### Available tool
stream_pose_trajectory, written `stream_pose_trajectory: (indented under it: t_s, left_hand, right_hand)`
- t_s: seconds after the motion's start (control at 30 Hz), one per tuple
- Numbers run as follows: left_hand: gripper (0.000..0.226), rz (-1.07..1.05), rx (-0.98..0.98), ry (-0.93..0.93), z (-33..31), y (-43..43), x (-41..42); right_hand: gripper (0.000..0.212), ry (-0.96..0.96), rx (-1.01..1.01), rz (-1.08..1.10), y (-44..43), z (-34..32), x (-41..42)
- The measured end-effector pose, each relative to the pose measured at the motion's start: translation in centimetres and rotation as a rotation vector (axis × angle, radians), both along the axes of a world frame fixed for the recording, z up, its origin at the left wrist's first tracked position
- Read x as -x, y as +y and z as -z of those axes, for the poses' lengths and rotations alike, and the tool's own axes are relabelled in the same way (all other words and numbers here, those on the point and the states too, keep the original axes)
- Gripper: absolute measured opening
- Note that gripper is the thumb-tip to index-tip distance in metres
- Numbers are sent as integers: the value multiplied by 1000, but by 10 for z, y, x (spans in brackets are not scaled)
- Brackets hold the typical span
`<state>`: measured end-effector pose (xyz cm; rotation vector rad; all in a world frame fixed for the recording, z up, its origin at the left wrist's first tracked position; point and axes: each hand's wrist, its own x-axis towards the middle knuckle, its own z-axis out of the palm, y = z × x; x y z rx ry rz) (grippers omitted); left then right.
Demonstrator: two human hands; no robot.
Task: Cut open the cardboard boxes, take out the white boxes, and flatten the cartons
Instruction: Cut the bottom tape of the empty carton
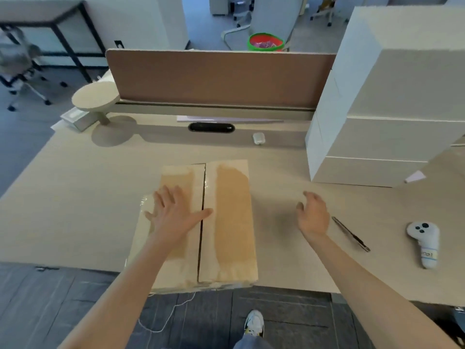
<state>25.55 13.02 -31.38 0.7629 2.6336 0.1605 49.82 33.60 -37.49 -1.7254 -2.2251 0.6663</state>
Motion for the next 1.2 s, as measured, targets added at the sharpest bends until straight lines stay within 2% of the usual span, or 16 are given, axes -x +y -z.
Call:
stream_pose_trajectory:
  t_s: [0.07, 0.13, 0.3, 0.37, 0.43, 0.57, 0.6, 0.67, 0.73, 0.77, 0.8, 0.9, 0.97, 1.07, 1.1, 1.2]
  left_hand:
    - [125, -38, 15, -30, -2, 2, 3]
    - [123, -48, 7, -47, -8, 6, 7]
    - [102, -60, -139, -169, -35, 1, 16]
    - [80, -103, -295, -307, -52, -10, 29]
    - [72, -76, -350, -231, -73, -31, 42]
    - [88, 398, 134, 614, -98, -61, 62]
    - [80, 501, 253, 642, -94, -64, 65]
    - [67, 544, 347, 466, -69, -70, 67]
    - [69, 485, 310, 262, -37, -74, 67]
    - [70, 460, 275, 220, -21, -77, 65]
    - [69, 447, 241, 210, -7, -79, 63]
    - [63, 489, 139, 267, 15, -91, 64]
    - [55, 572, 75, 332, 19, -99, 70]
    - [48, 669, 23, 297, 21, -106, 75]
    - [48, 685, 11, 286, 20, -107, 76]
    - [67, 783, -12, 332, 15, -108, 74]
  right_hand:
    - [40, 163, -2, -140, -33, -28, 45]
    - [47, 173, 28, -283, -70, -51, 78]
    - [110, -251, 141, -424, -123, -67, 119]
    - [128, -307, 160, -356, -127, -67, 126]
    - [137, -325, 153, -299, -133, -72, 138]
    - [128, -266, 200, -239, -137, -83, 156]
    - [122, -228, 248, -206, -134, -84, 160]
    - [100, -56, 352, -125, -128, -93, 163]
    - [53, 229, 458, -49, -124, -111, 162]
    - [25, 353, 501, -42, -121, -121, 158]
    - [10, 427, 534, -50, -113, -131, 152]
    - [5, 414, 581, -12, -76, -147, 113]
    - [21, 276, 530, 28, -50, -141, 83]
    - [62, -308, 173, -44, -29, -109, 53]
    - [69, -375, 39, -108, -31, -99, 55]
    - [59, -264, -212, -422, -45, -78, 85]
